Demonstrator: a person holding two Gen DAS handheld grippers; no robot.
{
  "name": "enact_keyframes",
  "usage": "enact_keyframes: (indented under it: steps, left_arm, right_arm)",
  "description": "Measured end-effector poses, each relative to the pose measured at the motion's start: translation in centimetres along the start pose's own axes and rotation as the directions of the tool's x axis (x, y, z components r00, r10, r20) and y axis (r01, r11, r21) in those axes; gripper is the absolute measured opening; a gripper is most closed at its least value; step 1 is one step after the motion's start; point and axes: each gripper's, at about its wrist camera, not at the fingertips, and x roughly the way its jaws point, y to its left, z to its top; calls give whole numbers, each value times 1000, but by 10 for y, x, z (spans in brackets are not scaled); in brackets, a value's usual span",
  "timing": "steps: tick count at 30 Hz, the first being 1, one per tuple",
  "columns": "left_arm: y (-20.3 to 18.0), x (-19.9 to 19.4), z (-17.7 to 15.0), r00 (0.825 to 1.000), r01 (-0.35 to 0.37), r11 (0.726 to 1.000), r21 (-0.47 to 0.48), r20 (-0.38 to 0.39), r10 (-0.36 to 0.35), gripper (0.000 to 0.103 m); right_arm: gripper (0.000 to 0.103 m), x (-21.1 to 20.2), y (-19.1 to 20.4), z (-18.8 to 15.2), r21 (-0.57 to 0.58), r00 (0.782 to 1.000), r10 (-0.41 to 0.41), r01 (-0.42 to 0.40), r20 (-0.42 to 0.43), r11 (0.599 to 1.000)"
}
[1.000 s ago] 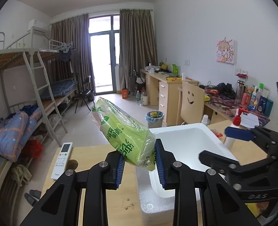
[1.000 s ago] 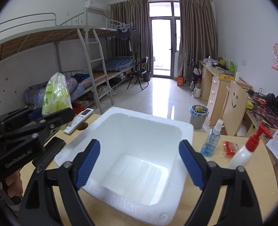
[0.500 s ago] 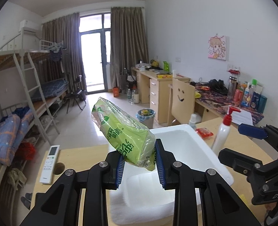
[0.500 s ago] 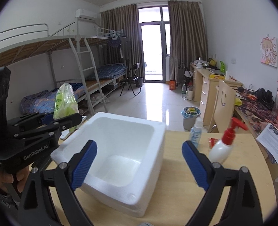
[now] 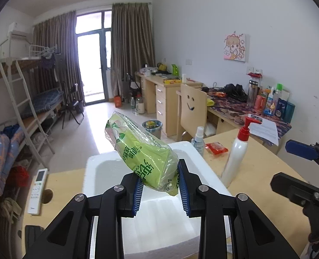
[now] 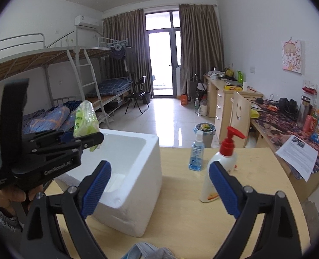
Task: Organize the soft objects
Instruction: 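Open the left tool to drop the tissue pack while the right tool releases the cloth into the box, then withdraw both tools from the foam box back toward the table items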
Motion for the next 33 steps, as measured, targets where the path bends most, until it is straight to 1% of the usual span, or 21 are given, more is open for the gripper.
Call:
enact_keyframes:
  steps: [3,8,10,11,12,14,18,21,28,33]
  left_arm:
    - [-4,4,1,1000,5,1000,3,-10,-5,32]
    - [-3,11,1,999,-16,1000,1,-31,16,34]
    - [-4,12,2,999,-29,1000,5,-33,29,42]
    - [-4,13,2,999,-42,999,6,-34,42,55]
    - [-3,12,2,998,-52,999,7,-34,52,70]
    - [-3,10,2,996,-82,997,2,-20,82,83]
    - [-1,5,3,994,-109,994,-2,-5,108,97]
    - [-1,-2,4,994,-111,994,-11,17,111,102]
    - [-1,-23,6,992,-115,993,-30,54,116,102]
    - [-7,-42,7,990,-118,993,-20,79,119,102]
  right_arm:
    - [95,-4,-5,-2,10,1000,-8,8,5,1000]
    - [95,-6,-10,-7,23,1000,-21,20,3,1000]
    - [95,-6,-13,-8,30,1000,-22,22,3,999]
    - [95,-7,-14,-9,32,1000,-21,20,5,999]
    - [95,-8,-15,-8,34,1000,-19,19,7,999]
    - [95,-10,-13,-10,36,1000,-18,17,11,999]
    - [95,-10,-14,-10,39,1000,-12,12,14,999]
    - [95,-10,-14,-12,42,1000,-6,6,14,999]
    - [95,-15,-12,-11,35,1000,-4,3,24,999]
    - [95,-25,-8,-10,24,999,-2,1,40,1000]
